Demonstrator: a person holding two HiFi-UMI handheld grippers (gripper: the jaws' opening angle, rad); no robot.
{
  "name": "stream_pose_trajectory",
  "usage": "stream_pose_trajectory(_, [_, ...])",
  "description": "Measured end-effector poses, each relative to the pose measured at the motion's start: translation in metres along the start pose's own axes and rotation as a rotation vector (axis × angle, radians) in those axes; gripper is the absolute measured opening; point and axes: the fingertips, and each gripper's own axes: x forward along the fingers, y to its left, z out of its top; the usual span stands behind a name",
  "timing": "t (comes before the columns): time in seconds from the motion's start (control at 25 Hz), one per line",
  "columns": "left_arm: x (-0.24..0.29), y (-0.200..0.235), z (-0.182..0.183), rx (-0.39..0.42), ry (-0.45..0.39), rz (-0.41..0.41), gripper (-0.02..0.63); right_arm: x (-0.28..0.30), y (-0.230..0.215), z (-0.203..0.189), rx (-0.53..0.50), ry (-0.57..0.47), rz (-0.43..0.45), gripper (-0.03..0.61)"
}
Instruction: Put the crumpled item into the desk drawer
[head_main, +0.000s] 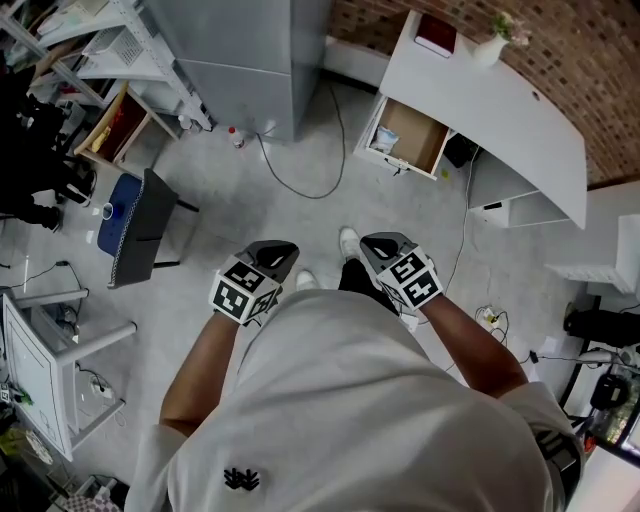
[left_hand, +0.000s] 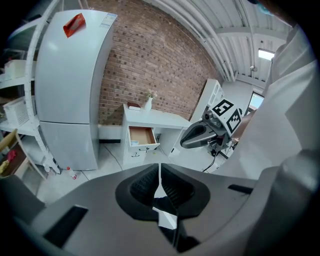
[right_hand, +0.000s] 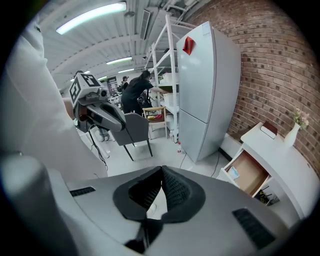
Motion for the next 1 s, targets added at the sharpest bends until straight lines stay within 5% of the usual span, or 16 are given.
stream_pose_trajectory(1.0, [0.017, -0.037, -0.001, 0.057, 0.029, -0.045, 0.032, -0.033, 0.01, -0.021, 0.04, -0.026, -0.026, 0.028])
